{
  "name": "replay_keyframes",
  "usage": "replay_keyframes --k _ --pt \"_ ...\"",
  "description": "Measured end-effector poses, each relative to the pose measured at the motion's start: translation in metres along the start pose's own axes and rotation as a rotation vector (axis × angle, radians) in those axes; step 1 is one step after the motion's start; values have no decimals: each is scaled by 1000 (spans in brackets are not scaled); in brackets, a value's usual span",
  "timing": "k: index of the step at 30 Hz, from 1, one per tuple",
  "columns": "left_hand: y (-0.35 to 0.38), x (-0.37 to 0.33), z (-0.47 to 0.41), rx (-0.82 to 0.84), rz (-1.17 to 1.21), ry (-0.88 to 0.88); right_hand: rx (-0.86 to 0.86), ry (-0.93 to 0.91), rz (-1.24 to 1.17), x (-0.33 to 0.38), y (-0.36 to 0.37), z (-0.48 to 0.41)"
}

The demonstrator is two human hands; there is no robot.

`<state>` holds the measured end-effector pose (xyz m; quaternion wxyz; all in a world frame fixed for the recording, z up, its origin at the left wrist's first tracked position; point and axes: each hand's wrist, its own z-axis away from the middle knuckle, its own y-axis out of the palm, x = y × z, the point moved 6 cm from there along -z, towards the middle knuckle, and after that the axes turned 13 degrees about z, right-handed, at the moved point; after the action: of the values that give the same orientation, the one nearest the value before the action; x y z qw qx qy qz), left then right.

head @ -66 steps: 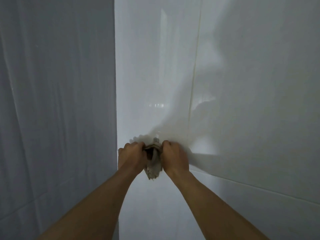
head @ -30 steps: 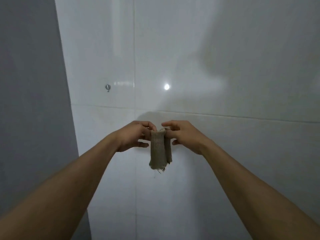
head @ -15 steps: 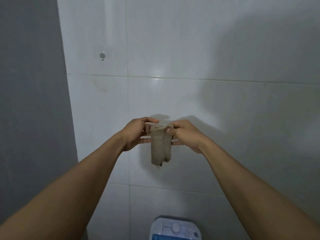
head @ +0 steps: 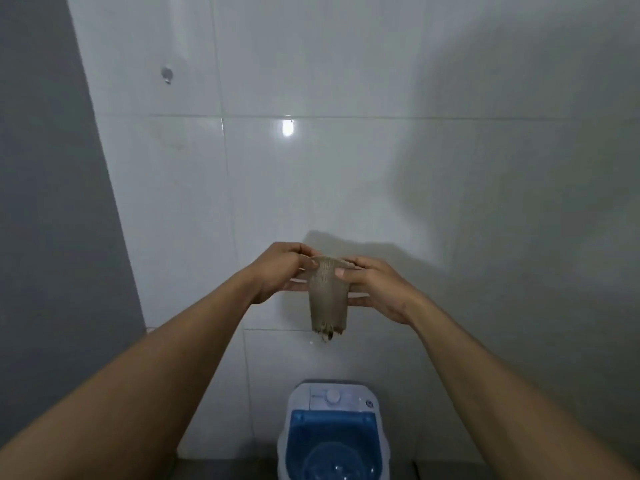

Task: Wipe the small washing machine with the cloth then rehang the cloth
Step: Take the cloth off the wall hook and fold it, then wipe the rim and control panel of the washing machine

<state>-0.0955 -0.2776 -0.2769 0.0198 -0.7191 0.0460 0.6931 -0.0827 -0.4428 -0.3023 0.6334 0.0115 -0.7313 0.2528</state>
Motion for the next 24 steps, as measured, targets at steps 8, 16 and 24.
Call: replay_keyframes --k 8,16,24 --pt "-7 119 -17 -37 -133 -124 31 124 41 -124 35 -1" --pt "-21 271 -49 -29 -275 -284 -55 285 121 -264 72 -15" --pt "-26 387 -69 -25 -313 -404 -62 367 330 -350 93 -26"
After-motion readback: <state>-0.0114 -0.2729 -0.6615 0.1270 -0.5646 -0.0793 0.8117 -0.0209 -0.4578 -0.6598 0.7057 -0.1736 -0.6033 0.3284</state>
